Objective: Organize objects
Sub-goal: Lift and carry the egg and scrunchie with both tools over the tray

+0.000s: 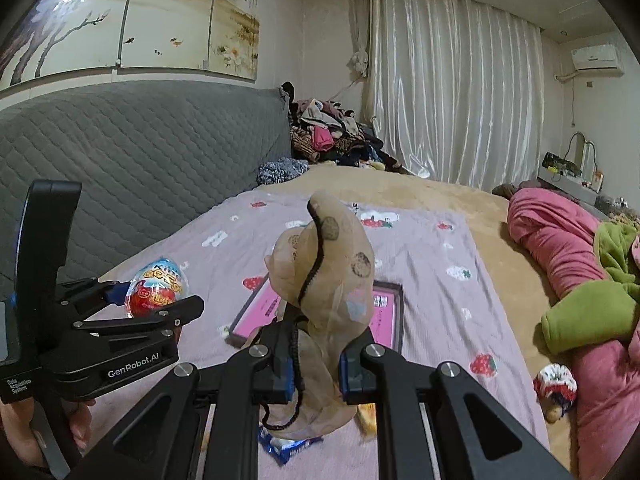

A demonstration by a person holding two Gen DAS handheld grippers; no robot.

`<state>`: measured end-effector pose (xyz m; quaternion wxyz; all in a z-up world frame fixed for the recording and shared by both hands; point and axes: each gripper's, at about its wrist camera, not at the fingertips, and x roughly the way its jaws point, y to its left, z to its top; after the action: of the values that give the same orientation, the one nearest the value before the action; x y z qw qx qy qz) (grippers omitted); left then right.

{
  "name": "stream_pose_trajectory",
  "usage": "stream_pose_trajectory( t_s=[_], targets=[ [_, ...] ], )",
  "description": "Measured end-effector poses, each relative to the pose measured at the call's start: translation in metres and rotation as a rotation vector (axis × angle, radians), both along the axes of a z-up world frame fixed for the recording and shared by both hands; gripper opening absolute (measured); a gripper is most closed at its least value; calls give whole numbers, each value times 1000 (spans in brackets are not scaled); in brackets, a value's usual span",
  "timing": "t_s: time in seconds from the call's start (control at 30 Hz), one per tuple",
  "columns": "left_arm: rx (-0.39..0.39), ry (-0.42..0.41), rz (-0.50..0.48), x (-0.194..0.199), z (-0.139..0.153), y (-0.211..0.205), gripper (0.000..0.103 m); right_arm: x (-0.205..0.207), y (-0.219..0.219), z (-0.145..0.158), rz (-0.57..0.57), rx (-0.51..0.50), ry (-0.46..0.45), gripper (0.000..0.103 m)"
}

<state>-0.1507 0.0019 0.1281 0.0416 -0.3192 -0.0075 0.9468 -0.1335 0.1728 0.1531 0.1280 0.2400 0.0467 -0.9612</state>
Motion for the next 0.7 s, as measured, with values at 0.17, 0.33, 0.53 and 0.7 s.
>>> stream_pose_trajectory(
  t_s=[0.17,0.33,0.53,0.7],
  targets=[
    [1,2,9,-30,5,1,56,-23,-2,1,0,-4,-2,16],
    [6,-11,10,-61,3,1,56,-49,-2,-4,-6,-9,-5,16],
    [12,-19,6,-103,-7,-1,56,-85,5,-11,-1,-22,-12,16],
    [4,-30,0,-138,-15,4,56,-115,11,-23,5,-40,-22,16]
  ],
)
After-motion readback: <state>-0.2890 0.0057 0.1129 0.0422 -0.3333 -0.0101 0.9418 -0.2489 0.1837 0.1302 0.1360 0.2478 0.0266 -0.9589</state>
